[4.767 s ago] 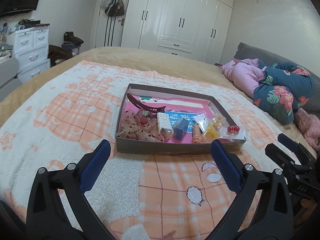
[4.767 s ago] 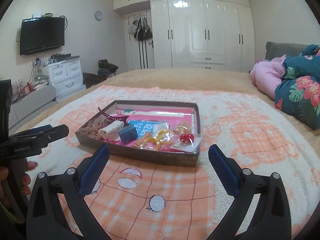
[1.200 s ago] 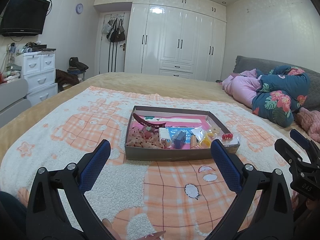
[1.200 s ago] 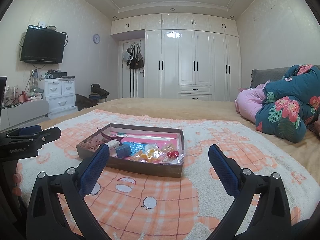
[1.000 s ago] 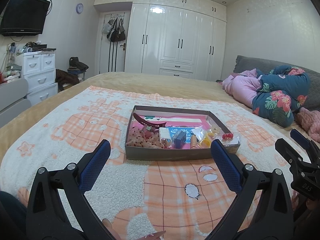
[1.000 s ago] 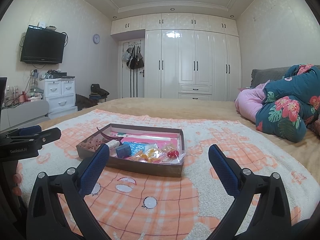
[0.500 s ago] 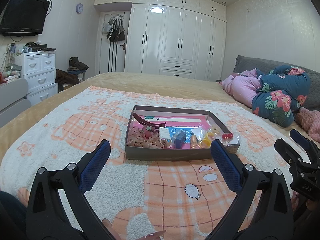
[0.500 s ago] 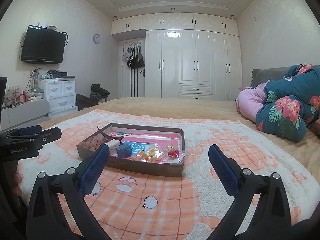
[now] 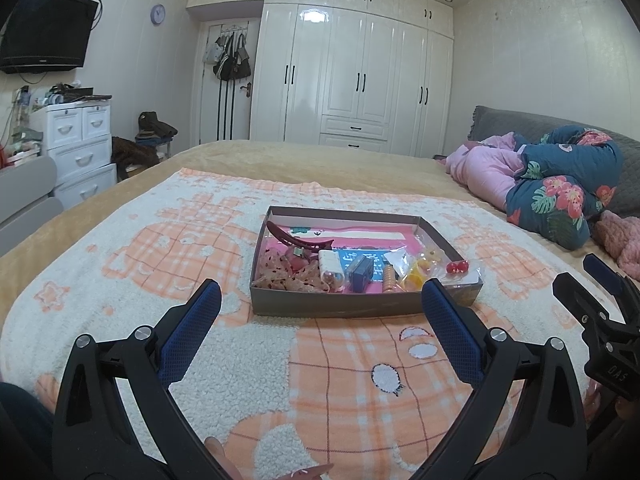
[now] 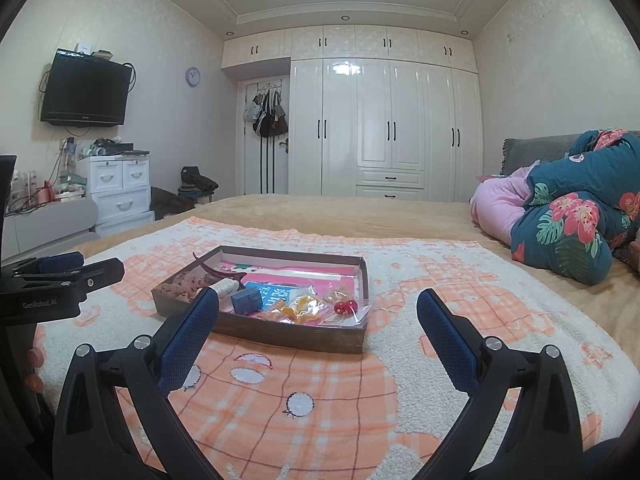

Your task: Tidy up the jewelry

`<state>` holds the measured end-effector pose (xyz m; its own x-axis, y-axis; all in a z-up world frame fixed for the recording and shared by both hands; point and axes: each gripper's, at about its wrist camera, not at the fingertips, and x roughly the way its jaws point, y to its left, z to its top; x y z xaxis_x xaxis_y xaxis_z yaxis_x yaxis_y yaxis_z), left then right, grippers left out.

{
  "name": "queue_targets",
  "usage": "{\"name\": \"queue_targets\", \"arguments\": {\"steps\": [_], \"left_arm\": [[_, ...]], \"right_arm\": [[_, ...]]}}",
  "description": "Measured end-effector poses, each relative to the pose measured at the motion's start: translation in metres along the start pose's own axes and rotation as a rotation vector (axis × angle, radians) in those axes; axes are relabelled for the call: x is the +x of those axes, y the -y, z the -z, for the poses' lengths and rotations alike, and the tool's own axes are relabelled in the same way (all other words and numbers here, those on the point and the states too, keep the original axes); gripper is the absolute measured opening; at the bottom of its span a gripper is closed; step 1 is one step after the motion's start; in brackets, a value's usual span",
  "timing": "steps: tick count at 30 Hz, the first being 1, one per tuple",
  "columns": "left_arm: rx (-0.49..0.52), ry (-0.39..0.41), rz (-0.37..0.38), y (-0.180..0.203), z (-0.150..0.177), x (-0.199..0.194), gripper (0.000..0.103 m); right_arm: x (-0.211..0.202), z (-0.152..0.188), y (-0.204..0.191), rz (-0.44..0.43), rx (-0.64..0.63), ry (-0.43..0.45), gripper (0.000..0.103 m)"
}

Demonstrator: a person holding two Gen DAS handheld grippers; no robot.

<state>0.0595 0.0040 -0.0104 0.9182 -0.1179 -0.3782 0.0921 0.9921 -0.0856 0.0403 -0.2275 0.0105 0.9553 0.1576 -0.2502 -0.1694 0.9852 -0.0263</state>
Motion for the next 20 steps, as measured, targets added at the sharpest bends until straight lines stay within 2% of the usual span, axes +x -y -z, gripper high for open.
{"name": "queue_targets", "arguments": {"steps": [8, 12, 14, 16, 18, 19, 20], "left_arm": [[-0.033, -0.031, 0.007, -0.008, 0.000, 0.006, 0.092], [-0.084, -0.061, -0.023, -0.024, -0.003, 0.018, 0.092], [-0.135, -0.097, -0.050, -0.042, -0.007, 0.030, 0.092], [-0.189, -0.125, -0.102, -0.068, -0.013, 0.046, 0.092], [-0.218, -0.155, -0.174, -0.093, -0.022, 0.065, 0.092], [-0.244, -0.186, -0.243, -0.115, -0.029, 0.081, 0.092], [-0.266, -0.205, -0.257, -0.128, -0.032, 0.090, 0.092]], "right_arm": [[0.003, 0.001, 0.003, 0.004, 0.021, -0.017, 0.097], [0.014, 0.002, 0.015, 0.029, 0.053, -0.045, 0.097], [0.026, 0.000, 0.032, 0.058, 0.098, -0.074, 0.097], [0.044, -0.003, 0.056, 0.127, 0.151, -0.119, 0.097], [0.070, -0.007, 0.089, 0.202, 0.217, -0.203, 0.097], [0.090, -0.008, 0.112, 0.271, 0.238, -0.265, 0.097], [0.111, -0.007, 0.134, 0.342, 0.235, -0.326, 0.097]]}}
